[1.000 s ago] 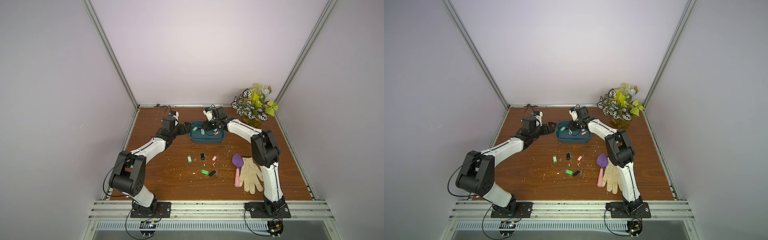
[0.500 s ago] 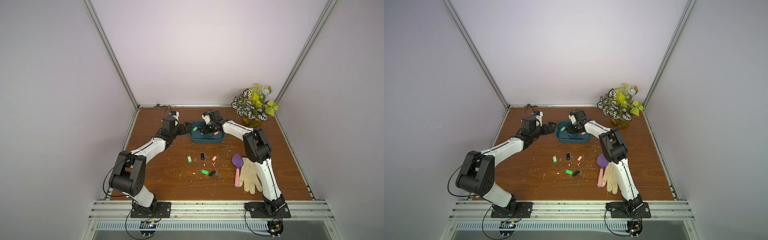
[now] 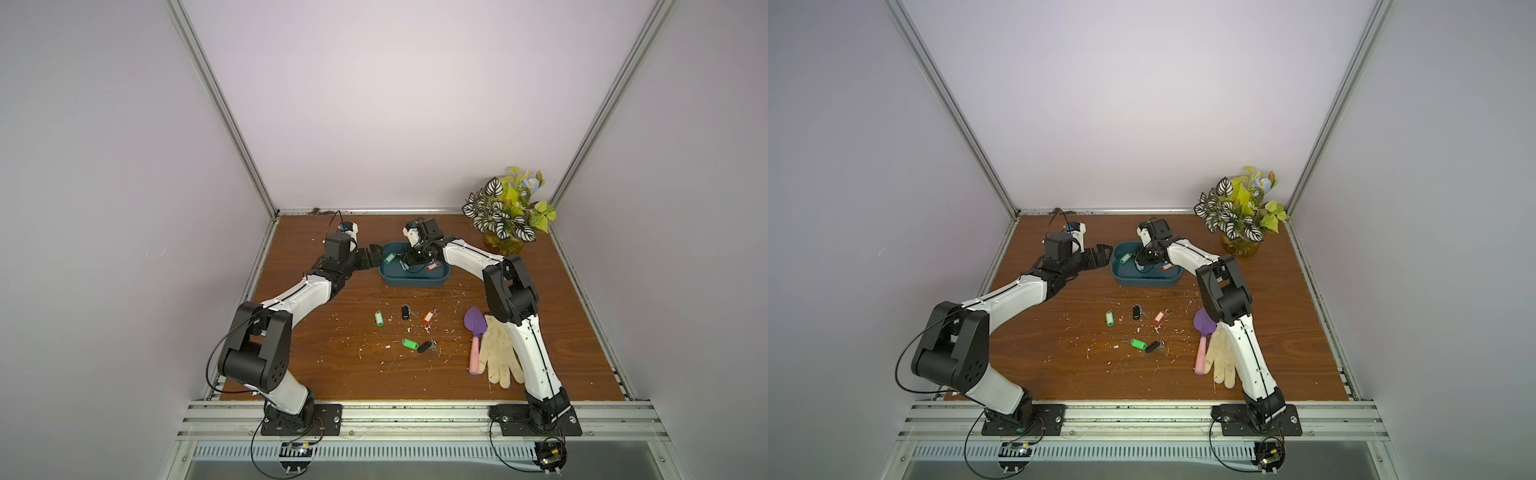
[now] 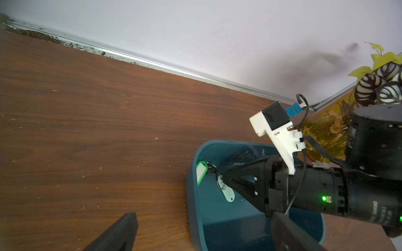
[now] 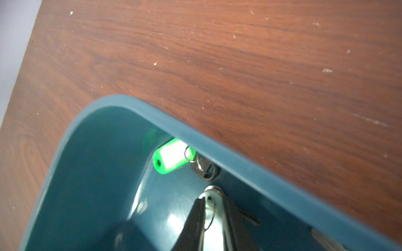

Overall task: Take the keys out of the storage box
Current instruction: Pick up the key from the storage box.

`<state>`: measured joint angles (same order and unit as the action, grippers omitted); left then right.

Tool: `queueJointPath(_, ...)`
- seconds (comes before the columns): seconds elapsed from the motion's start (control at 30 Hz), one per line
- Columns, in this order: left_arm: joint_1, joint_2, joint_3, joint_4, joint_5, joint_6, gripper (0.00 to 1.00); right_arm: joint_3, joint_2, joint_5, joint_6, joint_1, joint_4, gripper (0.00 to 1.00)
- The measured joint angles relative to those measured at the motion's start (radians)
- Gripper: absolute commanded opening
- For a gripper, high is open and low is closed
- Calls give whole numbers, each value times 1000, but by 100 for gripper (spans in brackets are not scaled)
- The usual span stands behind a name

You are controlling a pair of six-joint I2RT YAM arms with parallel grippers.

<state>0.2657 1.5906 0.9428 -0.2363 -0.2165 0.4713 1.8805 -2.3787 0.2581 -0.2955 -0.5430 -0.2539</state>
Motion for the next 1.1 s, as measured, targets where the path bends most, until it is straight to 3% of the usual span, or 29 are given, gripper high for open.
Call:
queueJointPath(0.17,0,0,0,0,0,0,100,7,0,-3,2,2,-13,1)
queueJointPath(0.7,0,0,0,0,0,0,100,25,16,-13,25,14,-35,0)
queueJointPath(0.9,0,-6,-31,-38,-34,1,100,-64,154,42,58,27,-3,0)
queueJointPath(1.1,16,-55,-114,-159,-151,-11,100,-237,384,197,86,45,122,0)
